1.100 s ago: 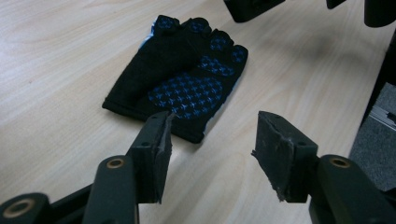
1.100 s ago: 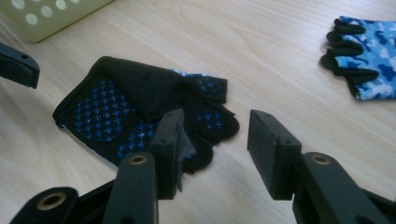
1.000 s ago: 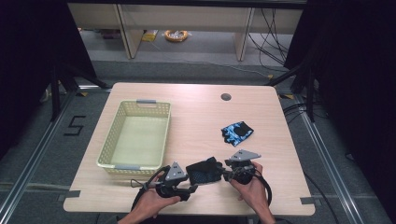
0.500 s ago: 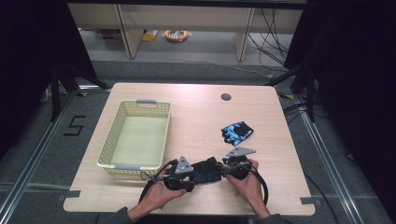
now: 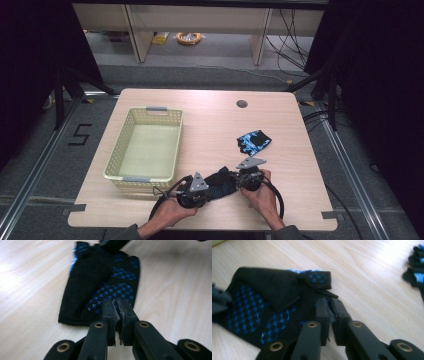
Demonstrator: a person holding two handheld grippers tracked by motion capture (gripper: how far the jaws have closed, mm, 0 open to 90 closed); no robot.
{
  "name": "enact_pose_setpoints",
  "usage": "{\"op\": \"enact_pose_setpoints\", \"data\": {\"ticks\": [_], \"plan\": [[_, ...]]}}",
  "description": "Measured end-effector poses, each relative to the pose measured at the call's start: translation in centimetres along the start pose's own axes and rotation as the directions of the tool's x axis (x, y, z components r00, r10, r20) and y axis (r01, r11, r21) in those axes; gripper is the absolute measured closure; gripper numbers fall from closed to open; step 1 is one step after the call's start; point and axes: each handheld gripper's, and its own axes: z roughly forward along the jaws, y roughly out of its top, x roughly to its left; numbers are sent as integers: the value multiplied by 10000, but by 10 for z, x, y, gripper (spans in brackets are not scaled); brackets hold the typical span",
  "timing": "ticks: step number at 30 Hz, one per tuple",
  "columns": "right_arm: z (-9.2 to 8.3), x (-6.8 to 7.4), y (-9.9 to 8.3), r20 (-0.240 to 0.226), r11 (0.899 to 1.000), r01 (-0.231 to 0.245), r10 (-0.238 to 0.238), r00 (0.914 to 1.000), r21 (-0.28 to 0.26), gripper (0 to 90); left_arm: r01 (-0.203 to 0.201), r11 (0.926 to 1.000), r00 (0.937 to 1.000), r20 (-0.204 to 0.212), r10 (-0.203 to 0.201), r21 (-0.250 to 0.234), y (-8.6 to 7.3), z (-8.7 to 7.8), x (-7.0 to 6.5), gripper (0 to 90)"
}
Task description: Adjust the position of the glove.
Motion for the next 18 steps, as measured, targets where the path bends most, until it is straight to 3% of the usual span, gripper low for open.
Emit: {"op": "enact_pose_setpoints", "data": {"ticks": [2,3,4,5,6,7,9,10,11,13,18], "plan": [[2,0,3,-56,9997,215,-214,9998,154,872,-43,10000,9997,228,43,11,0,0,-5,856],[3,1,5,-52,9995,300,-300,9995,138,877,120,9999,9994,320,-118,-56,0,2,-8,856],[6,2,6,4,9992,385,-385,9993,-45,882,-58,10000,9991,413,59,-17,1,2,-10,856],[6,2,9,-124,9985,519,-517,9986,163,885,65,10000,9985,540,-63,-38,2,3,-13,856],[9,3,10,-94,9984,557,-557,9984,-1,888,283,9996,9973,673,-278,-56,2,5,-15,855],[10,3,12,-135,9981,612,-612,9980,54,888,64,10000,9981,615,-60,-58,3,6,-17,855],[13,3,15,-258,9977,673,-670,9974,87,888,67,10000,9977,675,-65,-24,4,7,-20,853],[16,5,15,-267,9982,590,-591,9979,-52,889,265,9996,9968,753,-258,-79,4,8,-22,852],[18,5,16,-262,9975,699,-703,9972,-130,891,21,10000,9971,763,-18,-33,5,7,-22,851],[17,5,18,-378,9974,717,-715,9967,44,891,299,9995,9963,811,-295,-44,5,9,-24,850],[20,7,18,-431,9969,779,-783,9960,-105,892,115,9998,9951,987,-97,-171,7,11,-28,847]]}}
